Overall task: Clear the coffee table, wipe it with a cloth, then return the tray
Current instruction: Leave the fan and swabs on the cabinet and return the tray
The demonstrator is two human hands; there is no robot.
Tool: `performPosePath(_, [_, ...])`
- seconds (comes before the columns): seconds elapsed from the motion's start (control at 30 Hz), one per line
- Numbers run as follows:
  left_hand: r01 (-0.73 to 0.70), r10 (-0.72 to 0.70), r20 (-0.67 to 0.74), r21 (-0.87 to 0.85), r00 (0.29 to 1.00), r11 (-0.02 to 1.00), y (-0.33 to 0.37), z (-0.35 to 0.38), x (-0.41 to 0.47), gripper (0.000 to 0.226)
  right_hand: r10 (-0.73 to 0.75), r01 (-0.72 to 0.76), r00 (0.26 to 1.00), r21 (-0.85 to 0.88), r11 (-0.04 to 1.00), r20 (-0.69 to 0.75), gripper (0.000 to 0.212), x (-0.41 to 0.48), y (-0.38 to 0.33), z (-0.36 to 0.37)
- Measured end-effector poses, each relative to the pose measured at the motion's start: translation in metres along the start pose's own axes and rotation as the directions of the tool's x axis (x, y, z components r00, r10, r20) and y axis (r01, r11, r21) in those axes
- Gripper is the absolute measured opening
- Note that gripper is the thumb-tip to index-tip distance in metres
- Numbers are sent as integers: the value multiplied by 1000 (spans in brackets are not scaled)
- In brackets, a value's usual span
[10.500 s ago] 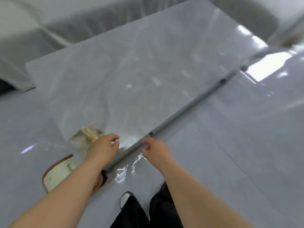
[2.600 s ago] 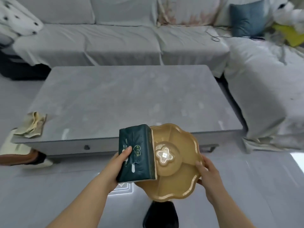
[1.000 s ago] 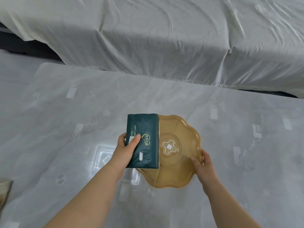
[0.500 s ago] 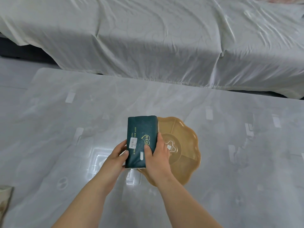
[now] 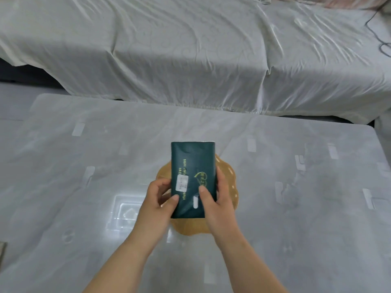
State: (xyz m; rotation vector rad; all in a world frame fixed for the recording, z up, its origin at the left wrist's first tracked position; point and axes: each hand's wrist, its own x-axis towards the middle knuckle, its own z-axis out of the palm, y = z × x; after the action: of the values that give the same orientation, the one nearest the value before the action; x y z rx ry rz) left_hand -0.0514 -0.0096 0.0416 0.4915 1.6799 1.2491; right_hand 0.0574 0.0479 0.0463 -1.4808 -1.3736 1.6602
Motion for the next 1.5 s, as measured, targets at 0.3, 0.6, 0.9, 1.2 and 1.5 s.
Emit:
performPosePath(0.3, [45, -58, 199, 68, 978, 997, -32, 157, -16, 36, 137, -132, 985, 49, 990, -102, 67, 2, 48, -151])
performPosePath(0.6, [123, -171, 147, 291, 974, 949, -71, 201, 1, 46, 226, -226, 974, 23, 974, 14, 66, 43, 97, -182])
performPosePath(0.9, [52, 211, -453, 502, 866, 863, -66, 141, 2, 33, 244, -243, 970, -46, 969, 9, 69, 45, 109, -175])
performPosePath(1.2, [323, -297, -598, -67, 745, 944, -82, 74, 28, 48, 237, -236, 971, -45, 971, 9, 69, 51, 107, -164])
performPosePath(1.5, [287, -241, -500, 14, 832, 958, -78, 67, 30, 54, 237, -236, 971, -77, 969, 3, 64, 61, 104, -157])
